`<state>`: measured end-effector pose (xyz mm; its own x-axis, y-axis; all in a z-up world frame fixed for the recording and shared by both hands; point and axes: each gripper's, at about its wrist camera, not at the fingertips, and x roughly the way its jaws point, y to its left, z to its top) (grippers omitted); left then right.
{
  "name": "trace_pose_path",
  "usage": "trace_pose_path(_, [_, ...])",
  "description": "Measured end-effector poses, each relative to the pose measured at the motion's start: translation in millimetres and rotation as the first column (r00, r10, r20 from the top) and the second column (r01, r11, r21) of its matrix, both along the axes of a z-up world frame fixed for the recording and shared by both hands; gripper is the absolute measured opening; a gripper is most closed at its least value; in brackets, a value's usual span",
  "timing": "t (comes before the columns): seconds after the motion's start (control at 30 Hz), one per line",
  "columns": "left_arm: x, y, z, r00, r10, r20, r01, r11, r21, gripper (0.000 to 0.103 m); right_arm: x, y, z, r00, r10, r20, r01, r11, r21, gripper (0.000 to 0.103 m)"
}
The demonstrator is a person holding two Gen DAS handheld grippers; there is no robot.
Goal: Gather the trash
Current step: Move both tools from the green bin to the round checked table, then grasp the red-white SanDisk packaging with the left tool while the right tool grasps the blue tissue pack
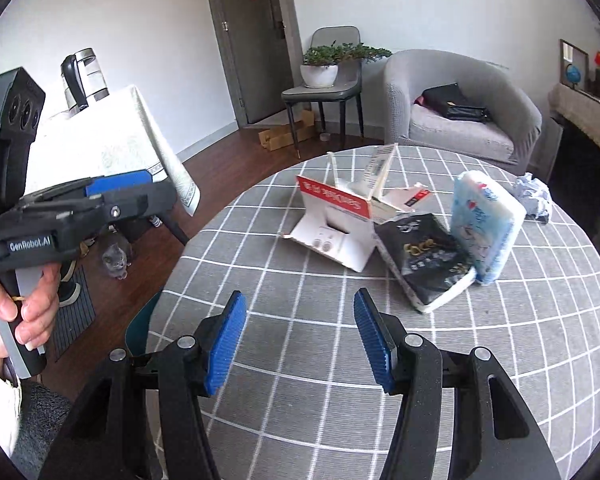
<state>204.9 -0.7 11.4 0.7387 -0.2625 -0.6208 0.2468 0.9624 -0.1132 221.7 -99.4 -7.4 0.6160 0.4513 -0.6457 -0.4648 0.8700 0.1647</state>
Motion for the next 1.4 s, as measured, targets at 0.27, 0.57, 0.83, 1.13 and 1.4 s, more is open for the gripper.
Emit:
trace_pose_path(0.27, [28.7, -47.3, -28.2, 0.995, -0.077, -0.068, 0.081, 0.995, 0.062, 0.082, 15.8, -61.8, 6.4, 0.992, -0.129, 0.014, 0.129, 0.991, 0.028, 0.057])
trace_pose_path(0.57, [55.1, -76.4, -54.1, 0.985, -0.106, -0.133, 0.117, 0.99, 0.081, 0.087, 35.4, -98.4, 11.4, 0.975, -0.22, 0.015, 0.218, 0.973, 0.075, 0.057])
trace_pose_path(0.83, [74.0, -85.3, -63.1, 0.982, -0.095, -0.163, 0.11, 0.99, 0.088, 0.087, 49.7, -99.8, 3.8, 0.977, -0.212, 0.004, 0.211, 0.976, 0.057, 0.057])
trace_pose_path(1.13, [92.9, -88.1, -64.0, 0.976, -0.097, -0.194, 0.117, 0.989, 0.096, 0.083, 70.5, -95.5, 1.2, 0.982, -0.187, -0.003, 0.187, 0.98, 0.06, 0.049])
trace_pose_path(1.4, [101.2, -87.9, -63.1, 0.973, -0.118, -0.198, 0.137, 0.987, 0.08, 0.079, 88.3, -80.2, -0.6, 0.986, -0.167, -0.005, 0.167, 0.985, 0.048, 0.023])
